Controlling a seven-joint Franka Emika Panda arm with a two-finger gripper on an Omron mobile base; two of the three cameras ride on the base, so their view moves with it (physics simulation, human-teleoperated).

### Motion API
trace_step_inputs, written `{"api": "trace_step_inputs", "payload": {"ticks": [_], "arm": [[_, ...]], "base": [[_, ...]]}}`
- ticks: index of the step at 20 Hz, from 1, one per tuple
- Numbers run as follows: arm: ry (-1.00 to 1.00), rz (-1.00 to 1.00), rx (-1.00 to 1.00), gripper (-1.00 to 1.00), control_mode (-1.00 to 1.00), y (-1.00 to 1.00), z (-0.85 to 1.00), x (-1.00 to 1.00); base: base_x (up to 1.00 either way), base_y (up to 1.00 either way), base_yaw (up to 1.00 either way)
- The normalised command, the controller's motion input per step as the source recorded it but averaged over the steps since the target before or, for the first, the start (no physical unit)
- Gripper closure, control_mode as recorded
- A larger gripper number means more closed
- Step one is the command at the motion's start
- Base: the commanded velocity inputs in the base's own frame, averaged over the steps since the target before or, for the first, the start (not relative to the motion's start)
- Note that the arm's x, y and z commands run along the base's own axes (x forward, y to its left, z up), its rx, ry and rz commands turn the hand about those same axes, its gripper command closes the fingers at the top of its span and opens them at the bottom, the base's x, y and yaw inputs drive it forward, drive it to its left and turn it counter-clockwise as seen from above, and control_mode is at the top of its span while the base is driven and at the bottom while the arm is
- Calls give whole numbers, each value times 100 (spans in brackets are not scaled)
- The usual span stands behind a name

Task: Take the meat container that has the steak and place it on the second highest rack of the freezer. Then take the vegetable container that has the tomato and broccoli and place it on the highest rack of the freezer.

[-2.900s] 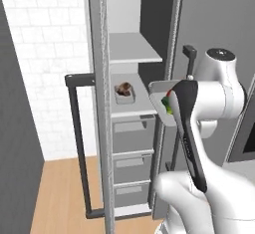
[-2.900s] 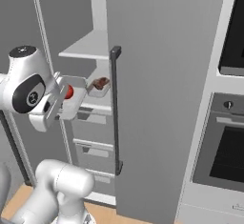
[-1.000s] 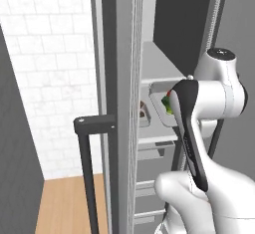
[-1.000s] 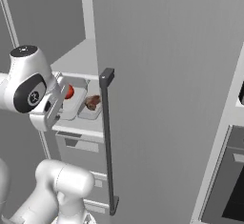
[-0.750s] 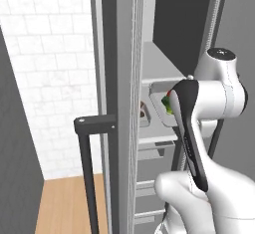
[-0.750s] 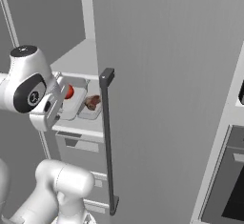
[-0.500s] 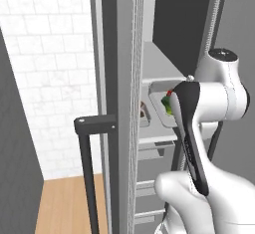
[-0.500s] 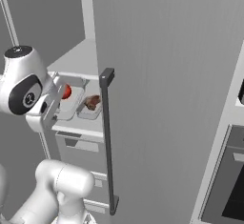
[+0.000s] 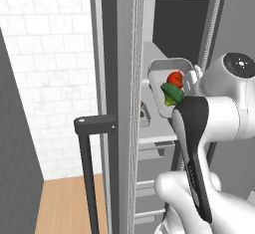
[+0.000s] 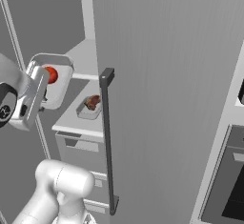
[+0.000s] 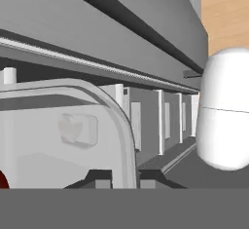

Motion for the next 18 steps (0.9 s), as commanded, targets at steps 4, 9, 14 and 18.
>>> {"api": "trace_step_inputs", "payload": {"ticks": [4, 9, 14, 18], "arm": [[-21, -6, 0, 100, -100, 13, 34, 32], [-7, -5, 2, 100, -100, 1, 42, 75], [2, -1, 5, 100, -100, -2, 14, 85], [10, 0, 6, 100, -100, -16, 0, 80]], "base": [[0, 0, 0], [0, 0, 0], [0, 0, 0], [0, 0, 0]]}}
